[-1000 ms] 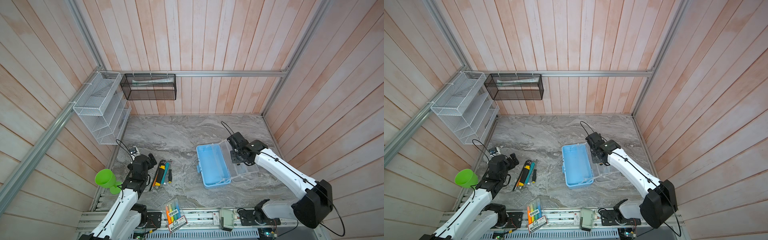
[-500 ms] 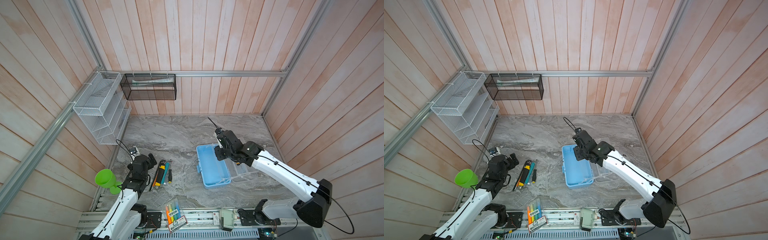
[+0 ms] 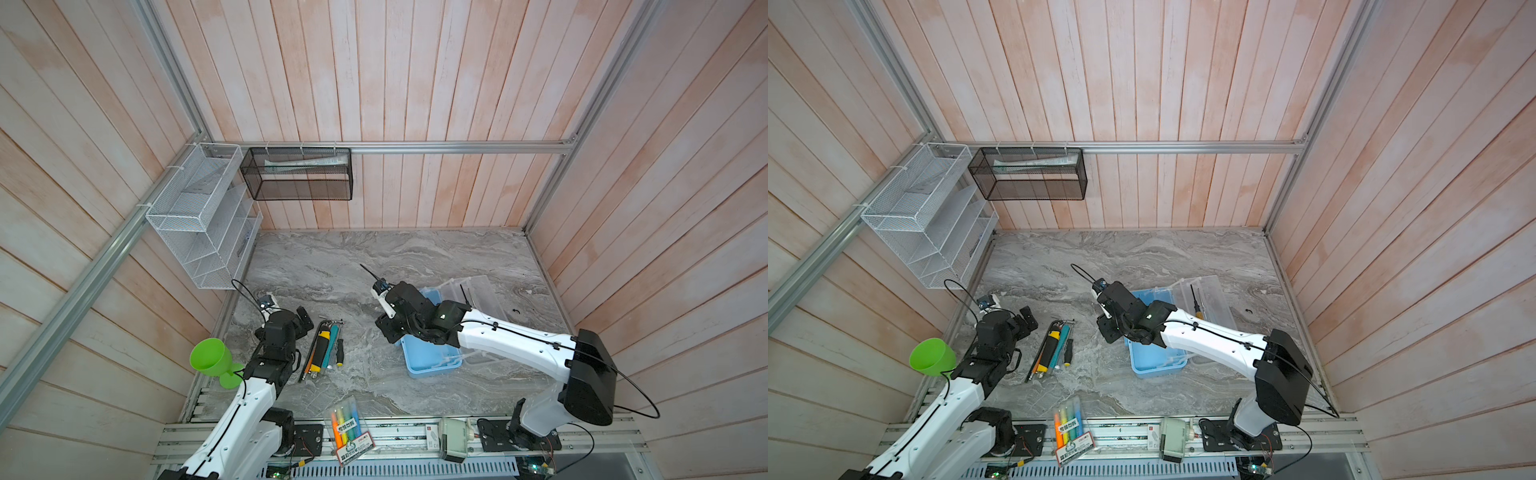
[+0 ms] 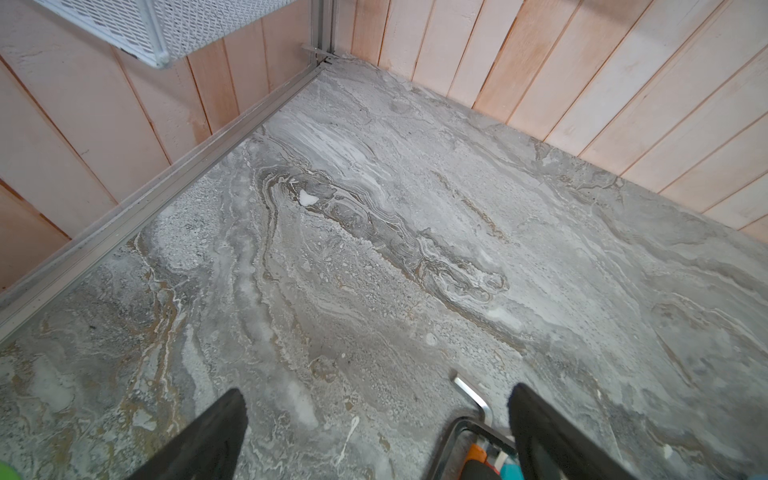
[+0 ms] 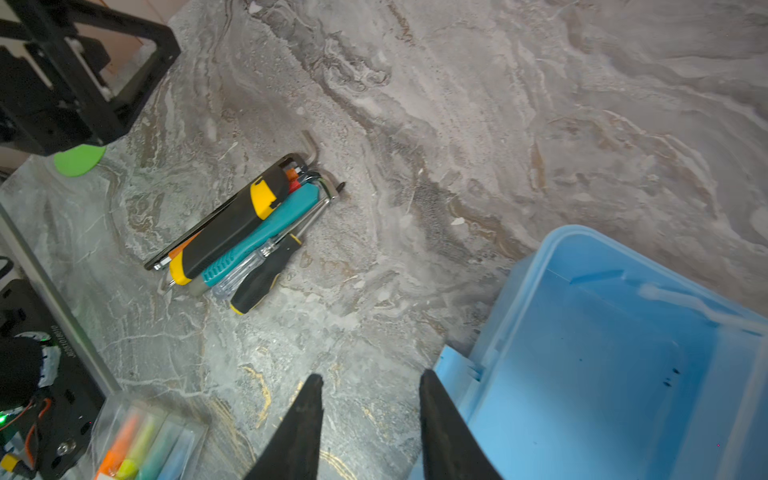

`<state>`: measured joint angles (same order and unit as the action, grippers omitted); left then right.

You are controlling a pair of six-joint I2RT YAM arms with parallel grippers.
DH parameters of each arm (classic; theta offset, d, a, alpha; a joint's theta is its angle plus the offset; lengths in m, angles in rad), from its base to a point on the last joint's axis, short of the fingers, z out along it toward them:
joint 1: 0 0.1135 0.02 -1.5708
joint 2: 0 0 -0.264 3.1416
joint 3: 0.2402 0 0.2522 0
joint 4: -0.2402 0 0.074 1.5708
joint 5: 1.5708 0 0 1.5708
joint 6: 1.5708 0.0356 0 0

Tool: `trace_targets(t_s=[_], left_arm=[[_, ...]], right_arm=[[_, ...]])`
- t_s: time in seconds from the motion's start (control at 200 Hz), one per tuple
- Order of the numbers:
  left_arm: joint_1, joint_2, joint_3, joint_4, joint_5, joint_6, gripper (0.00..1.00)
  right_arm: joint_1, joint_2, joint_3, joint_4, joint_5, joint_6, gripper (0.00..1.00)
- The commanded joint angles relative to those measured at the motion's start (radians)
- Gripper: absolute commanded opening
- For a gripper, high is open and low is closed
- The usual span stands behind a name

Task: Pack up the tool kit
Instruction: 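Move the right gripper back over the tool pile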

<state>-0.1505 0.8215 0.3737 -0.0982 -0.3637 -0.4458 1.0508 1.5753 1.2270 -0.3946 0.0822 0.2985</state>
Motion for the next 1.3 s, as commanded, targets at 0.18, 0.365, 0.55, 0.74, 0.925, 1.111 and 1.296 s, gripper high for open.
trace_targets(t_s=[0.18,0.365,0.55,0.74,0.925,1.111,1.296], left_arm=[[0.005,-0.011,0.008,-0.007,0.000,-0.005,1.00],[0.005,-0.005,0.010,-0.003,0.006,-0.001,1.00],[0.005,-0.009,0.009,-0.006,-0.001,-0.006,1.00],[0.006,-0.001,0.014,-0.009,-0.004,-0.008,1.00],[0.006,-0.038,-0.001,-0.017,-0.018,-0.018,1.00],[0.007,-0.056,-0.008,-0.020,-0.020,-0.020,1.00],[0.007,-0.012,0.009,-0.017,-0.012,-0.015,1.00]], right_arm=[[0.035,0.114,0.043,0.046,-0.044,-0.017,0.39],[0.036,0.163,0.080,0.064,-0.087,-0.011,0.40],[0.034,0.274,0.214,-0.012,-0.116,-0.048,0.40],[0.034,0.372,0.346,-0.138,-0.138,-0.036,0.41],[0.060,0.416,0.303,-0.111,-0.121,0.080,0.42],[0.132,0.497,0.401,-0.218,-0.069,0.157,0.47],[0.149,0.499,0.370,-0.138,-0.067,0.228,0.49]])
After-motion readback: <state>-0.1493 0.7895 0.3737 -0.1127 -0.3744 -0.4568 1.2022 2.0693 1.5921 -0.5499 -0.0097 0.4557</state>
